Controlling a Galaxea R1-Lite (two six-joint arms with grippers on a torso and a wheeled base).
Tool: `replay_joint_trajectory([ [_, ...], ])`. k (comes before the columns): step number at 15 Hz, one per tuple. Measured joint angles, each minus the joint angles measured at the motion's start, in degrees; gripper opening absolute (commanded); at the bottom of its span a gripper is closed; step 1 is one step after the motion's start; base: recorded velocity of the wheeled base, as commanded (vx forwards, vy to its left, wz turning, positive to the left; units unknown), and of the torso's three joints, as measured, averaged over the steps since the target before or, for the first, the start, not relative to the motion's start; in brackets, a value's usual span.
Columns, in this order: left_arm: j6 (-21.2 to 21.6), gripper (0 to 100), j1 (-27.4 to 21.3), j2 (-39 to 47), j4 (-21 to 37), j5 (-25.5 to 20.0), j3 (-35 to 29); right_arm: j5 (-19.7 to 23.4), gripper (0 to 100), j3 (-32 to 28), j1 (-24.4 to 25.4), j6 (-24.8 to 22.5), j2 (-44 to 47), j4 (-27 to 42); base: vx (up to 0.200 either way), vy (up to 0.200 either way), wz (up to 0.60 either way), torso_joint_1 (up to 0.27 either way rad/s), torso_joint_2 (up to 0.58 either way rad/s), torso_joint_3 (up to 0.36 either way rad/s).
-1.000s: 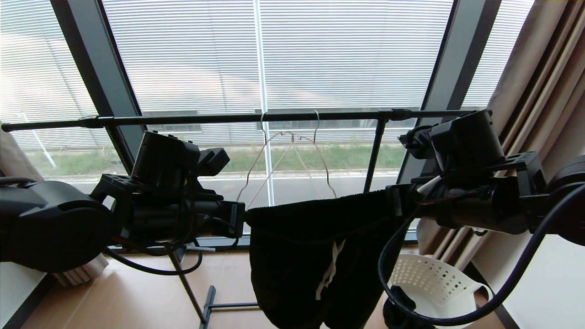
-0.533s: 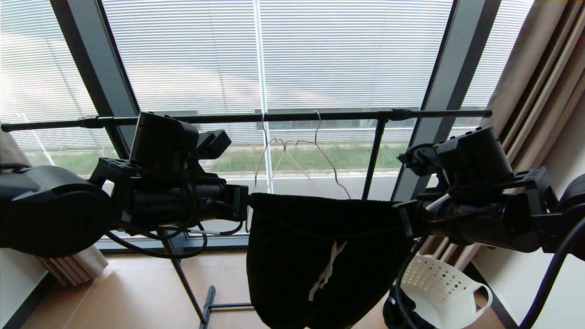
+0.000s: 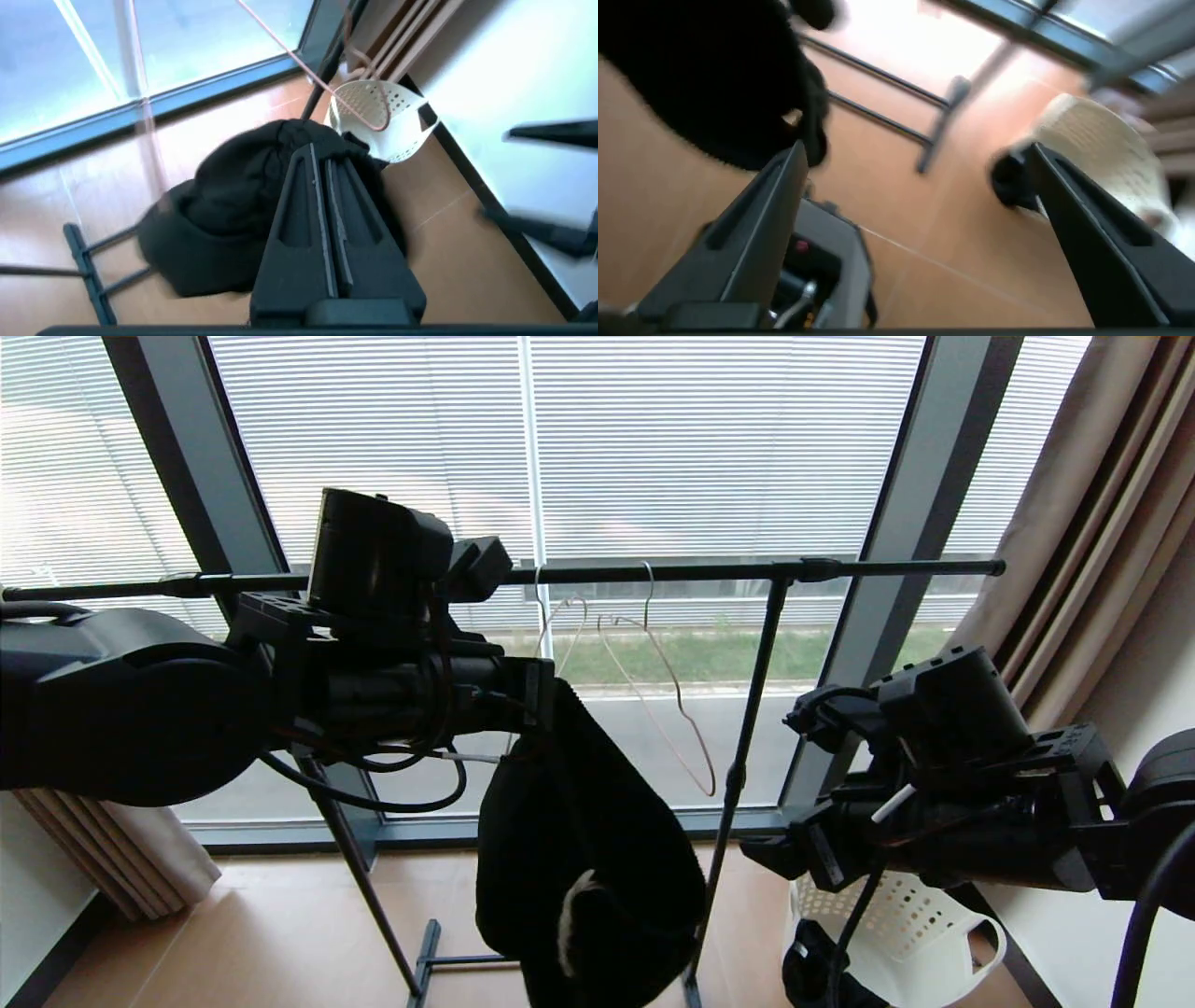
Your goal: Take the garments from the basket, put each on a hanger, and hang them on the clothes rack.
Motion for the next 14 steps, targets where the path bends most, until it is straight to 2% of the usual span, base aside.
replay_joint_trajectory([
  [2, -0.05, 0, -0.63, 0.33, 0.0, 0.27, -0.4, 1.97, 100, 1.93, 0.59, -0.84, 0.01, -3.61, 0.0, 0.0, 0.0, 0.0, 0.0, 0.0],
  [5, 0.0, 0, -0.89, 0.16, 0.0, 1.76, 0.37, 7.2, 100, 7.72, 3.83, -3.41, 0.01, -22.16, 0.0, 0.0, 0.0, 0.0, 0.0, 0.0],
  [6, 0.0, 0, -0.89, -0.13, 0.02, 1.87, 0.87, 7.85, 100, 8.62, 5.73, -3.83, 0.39, -25.25, 0.0, 0.0, 0.0, 0.0, 0.0, 0.0],
  [10, 0.01, 0, -1.0, -1.24, -0.02, 1.84, 1.94, 7.12, 100, 4.16, 8.39, -4.22, 5.22, -27.25, 0.0, 0.0, 0.0, 0.0, 0.0, 0.0],
  [14, 0.04, 0, -2.99, -2.05, -0.09, 1.87, 1.99, 7.01, 100, 3.06, 8.57, -4.05, 10.4, -27.9, 0.0, 0.0, 0.0, 0.0, 0.0, 0.0],
])
